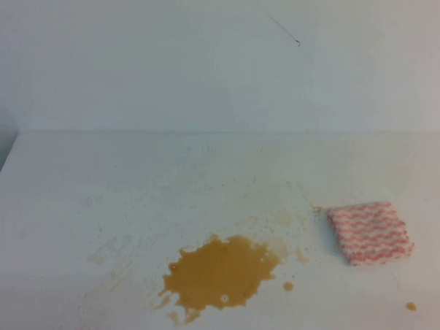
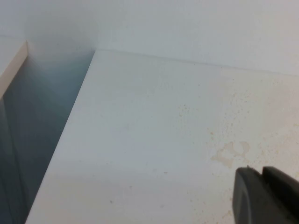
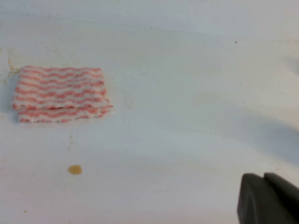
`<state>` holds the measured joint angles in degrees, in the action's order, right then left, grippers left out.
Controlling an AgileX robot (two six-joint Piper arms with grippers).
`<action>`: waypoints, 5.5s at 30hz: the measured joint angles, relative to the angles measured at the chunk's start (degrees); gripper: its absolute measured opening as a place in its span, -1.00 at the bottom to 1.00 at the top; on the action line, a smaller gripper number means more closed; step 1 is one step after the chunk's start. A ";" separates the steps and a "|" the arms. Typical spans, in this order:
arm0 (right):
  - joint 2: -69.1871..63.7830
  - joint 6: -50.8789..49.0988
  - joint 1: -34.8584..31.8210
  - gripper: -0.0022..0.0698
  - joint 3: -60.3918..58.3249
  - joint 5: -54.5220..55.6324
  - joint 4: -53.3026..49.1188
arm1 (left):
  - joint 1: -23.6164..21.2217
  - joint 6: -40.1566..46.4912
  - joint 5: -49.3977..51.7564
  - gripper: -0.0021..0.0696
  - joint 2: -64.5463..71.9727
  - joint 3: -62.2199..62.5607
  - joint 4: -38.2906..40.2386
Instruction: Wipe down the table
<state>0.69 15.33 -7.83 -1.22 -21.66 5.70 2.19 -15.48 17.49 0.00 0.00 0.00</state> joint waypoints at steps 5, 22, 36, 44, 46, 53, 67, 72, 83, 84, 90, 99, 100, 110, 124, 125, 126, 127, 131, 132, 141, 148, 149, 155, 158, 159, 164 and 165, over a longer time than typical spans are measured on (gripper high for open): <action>0.00 0.00 0.00 -0.95 0.00 0.00 0.00 | 0.00 0.00 0.00 -0.95 0.00 0.00 0.00; 0.00 0.00 0.00 -0.95 0.00 0.00 0.00 | 0.00 0.00 0.00 -0.95 0.00 0.00 0.00; 0.00 0.00 0.00 -0.95 0.00 0.00 0.00 | 0.00 0.04 0.00 -0.95 0.00 0.00 0.00; 0.00 0.00 0.00 -0.95 0.00 0.00 0.29 | 0.00 0.04 0.00 -0.95 0.00 0.00 0.00; 0.00 0.00 0.00 -0.95 0.00 0.21 0.66 | 0.00 0.04 0.00 -0.95 0.00 0.00 0.00; 0.00 0.00 0.00 -0.95 -0.24 5.34 1.40 | 0.00 0.04 0.00 -0.95 0.00 0.00 0.00; 0.00 0.00 0.00 -0.95 -0.45 30.68 9.69 | 0.00 0.00 0.00 -0.95 0.00 0.00 0.00; 0.00 0.00 0.00 -0.95 2.05 34.95 11.19 | 0.00 0.00 0.00 -0.95 0.00 0.00 0.00; -0.81 10.64 0.00 -0.95 19.28 30.49 11.88 | 0.00 0.10 -0.12 -0.95 0.00 0.00 0.00; -1.83 12.01 0.00 -0.95 20.85 28.82 11.88 | 0.00 0.10 -0.12 -0.95 0.00 0.00 0.00; -11.12 14.27 0.00 -0.95 26.19 24.33 15.97 | 0.00 0.10 -0.12 -0.95 0.00 0.00 0.00; -26.09 14.65 0.00 -0.95 29.56 15.31 23.51 | 0.00 0.10 -0.12 -0.95 0.00 0.00 0.00; -27.61 14.64 0.00 -0.95 29.56 13.30 23.65 | 0.00 0.10 -0.12 -0.95 0.00 0.00 0.00; -39.70 10.92 0.00 -0.95 29.56 -0.96 28.42 | 0.00 -0.08 -0.02 -0.95 0.00 0.00 0.00; -47.59 28.65 0.34 -0.95 32.77 -7.95 39.84 | 0.00 -0.08 -0.02 -0.95 0.00 0.00 0.00; -48.98 29.85 0.57 -0.95 34.03 -9.62 39.84 | 0.00 -0.08 -0.02 -0.95 0.00 0.00 0.00; -50.82 30.87 1.10 -0.95 35.46 -11.43 39.73 | 0.00 -0.08 -0.02 -0.95 0.00 0.00 0.00; -52.73 31.40 1.63 -0.95 36.99 -12.84 39.46 | 0.00 -0.08 -0.02 -0.95 0.00 0.00 0.00; -60.13 28.30 4.44 -0.94 42.94 -14.82 35.21 | 0.00 0.04 -0.02 -0.95 0.00 0.00 0.00; -62.07 26.02 5.50 -0.94 44.69 -14.97 32.88 | 0.00 0.04 -0.02 -0.95 0.00 0.00 0.00; -77.90 6.24 17.95 -0.94 57.79 -16.43 11.15 | 0.00 0.04 -0.02 -0.95 0.00 0.00 0.00; -89.87 4.19 25.34 -0.43 65.07 -16.90 9.09 | 0.00 0.04 -0.02 -0.95 0.00 0.00 0.00; -91.63 4.21 26.01 -0.31 66.00 -16.90 8.99 | 0.00 0.04 -0.02 -0.95 0.00 0.00 0.00; -100.78 2.68 27.11 -0.02 69.52 -17.51 6.83 | 0.00 -0.06 -0.02 -0.95 0.00 0.00 0.00; -104.59 -0.12 27.11 0.00 70.06 -17.51 3.18 | 0.00 -0.06 -0.02 -0.95 0.00 0.00 0.00; -105.64 -0.54 27.11 0.00 70.11 -17.51 2.50 | 0.00 -0.06 -0.02 -0.95 0.00 0.00 0.00; -111.06 -1.97 27.11 0.00 70.24 -16.03 1.28 | 0.00 -0.06 -0.02 -0.95 0.00 0.00 0.00; -111.74 -1.97 27.11 0.00 70.28 -15.62 1.18 | 0.00 -0.06 -0.02 -0.95 0.00 0.00 0.00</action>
<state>-111.05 13.36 19.28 69.06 -37.28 6.88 2.19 -15.54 17.47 0.00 0.00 0.00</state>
